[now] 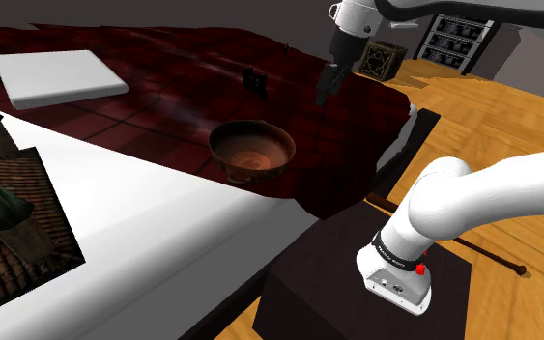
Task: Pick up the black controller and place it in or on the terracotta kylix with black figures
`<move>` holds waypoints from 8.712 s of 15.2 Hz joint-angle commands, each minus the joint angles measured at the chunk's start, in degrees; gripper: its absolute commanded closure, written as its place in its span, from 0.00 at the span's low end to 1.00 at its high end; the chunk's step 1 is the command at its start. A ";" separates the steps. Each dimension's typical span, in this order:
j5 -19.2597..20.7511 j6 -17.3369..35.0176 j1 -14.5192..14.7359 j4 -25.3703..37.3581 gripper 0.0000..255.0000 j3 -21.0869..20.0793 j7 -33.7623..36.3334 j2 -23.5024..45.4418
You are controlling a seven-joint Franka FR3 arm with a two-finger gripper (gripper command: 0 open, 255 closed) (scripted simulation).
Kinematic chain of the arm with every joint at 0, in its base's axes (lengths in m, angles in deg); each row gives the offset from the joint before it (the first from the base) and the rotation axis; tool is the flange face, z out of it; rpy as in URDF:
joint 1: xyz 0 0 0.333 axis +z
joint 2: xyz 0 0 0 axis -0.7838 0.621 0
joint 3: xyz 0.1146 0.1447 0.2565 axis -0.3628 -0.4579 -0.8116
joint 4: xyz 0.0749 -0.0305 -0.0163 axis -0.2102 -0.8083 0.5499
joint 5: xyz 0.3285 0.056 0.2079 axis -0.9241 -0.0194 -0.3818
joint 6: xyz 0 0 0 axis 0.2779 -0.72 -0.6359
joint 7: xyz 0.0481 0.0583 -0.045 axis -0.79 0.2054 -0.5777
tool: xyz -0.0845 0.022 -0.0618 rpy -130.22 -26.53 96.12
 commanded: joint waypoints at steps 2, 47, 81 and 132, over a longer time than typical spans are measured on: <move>0.24 1.36 -0.16 0.85 0.00 0.51 -0.55 2.04; -5.24 18.82 -2.81 39.30 1.00 8.81 -14.63 54.66; -6.80 7.63 1.25 54.96 1.00 8.34 8.71 68.72; -3.22 -7.10 11.89 42.57 1.00 3.02 25.39 40.85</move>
